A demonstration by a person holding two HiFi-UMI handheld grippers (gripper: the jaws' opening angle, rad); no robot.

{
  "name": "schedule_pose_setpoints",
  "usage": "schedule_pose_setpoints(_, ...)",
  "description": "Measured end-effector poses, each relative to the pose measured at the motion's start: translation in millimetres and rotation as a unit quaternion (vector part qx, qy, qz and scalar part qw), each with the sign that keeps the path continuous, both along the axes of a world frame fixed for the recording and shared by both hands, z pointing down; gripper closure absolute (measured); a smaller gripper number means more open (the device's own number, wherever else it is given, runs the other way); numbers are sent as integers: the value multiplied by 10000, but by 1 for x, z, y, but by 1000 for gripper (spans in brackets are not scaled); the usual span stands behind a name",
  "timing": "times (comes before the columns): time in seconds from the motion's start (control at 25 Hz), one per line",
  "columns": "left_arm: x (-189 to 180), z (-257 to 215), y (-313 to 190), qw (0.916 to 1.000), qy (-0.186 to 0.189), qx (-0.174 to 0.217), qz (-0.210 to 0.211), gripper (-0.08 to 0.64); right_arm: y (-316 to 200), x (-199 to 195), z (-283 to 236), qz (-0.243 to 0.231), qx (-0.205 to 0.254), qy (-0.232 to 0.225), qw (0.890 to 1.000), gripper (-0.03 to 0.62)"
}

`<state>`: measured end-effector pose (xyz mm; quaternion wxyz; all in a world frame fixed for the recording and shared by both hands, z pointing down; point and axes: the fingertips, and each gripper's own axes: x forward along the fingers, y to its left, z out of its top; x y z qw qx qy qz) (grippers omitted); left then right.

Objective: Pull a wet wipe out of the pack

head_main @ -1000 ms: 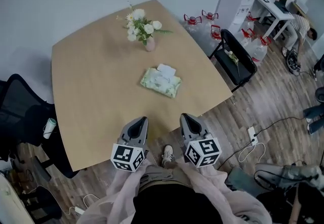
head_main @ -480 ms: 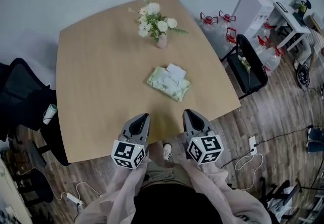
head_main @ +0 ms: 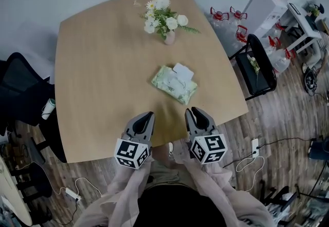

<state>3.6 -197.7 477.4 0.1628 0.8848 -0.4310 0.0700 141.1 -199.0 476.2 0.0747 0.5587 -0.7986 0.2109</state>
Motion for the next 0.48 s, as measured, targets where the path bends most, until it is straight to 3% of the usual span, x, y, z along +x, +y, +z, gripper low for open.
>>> schedule_pose_setpoints(0.48,9,18,-40,9996,-94,-252,129,545,-47,-1,19,-204,-249,152,9994,435)
